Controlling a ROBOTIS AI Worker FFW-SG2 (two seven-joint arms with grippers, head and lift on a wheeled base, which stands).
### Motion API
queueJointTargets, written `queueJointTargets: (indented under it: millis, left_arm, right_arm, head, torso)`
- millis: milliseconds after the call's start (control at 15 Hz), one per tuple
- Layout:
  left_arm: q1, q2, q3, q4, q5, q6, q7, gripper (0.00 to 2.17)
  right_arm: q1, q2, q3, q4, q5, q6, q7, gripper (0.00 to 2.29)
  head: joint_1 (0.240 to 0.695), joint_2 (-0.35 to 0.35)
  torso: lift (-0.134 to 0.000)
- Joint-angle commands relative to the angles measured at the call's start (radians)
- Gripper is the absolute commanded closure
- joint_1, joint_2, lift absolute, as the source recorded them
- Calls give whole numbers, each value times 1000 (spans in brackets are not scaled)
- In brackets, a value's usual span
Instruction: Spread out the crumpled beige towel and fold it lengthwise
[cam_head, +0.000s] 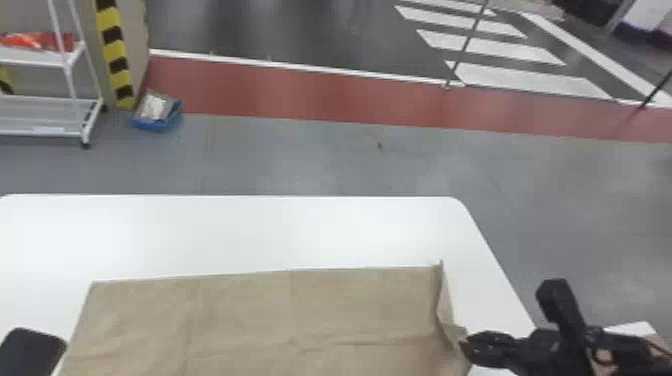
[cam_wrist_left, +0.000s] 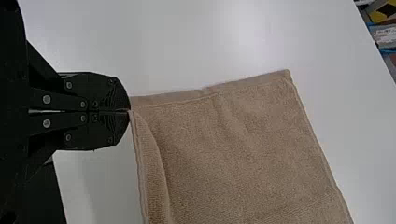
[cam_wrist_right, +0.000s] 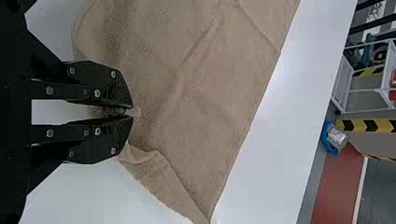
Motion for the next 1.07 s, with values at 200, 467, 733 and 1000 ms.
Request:
queueJointTargets:
  millis: [200,467,733,1000]
  left_arm:
    - [0,0,-35,-31,-52,1,0,2091]
    - [4,8,-56,-84,-129,1,-9,2091]
    - [10,23,-78,-106,-198,1,-31,2091]
    - [-13,31,-58,-135,-212,1,-80,2091]
  right_arm:
    - [6,-5,-39,-14,-51,-4,32,1001]
    - [-15,-5,-156,-5,-122,-4,56,1139]
    - [-14,-5,-265,-13,-234,12,73,1150]
    - [-43,-29,-308,-3,-289,88,73,1150]
  head:
    - [695,-329]
    - [695,-334]
    - [695,-350]
    - [695,-350]
  torso:
    - [0]
    - [0]
    - [0]
    - [0]
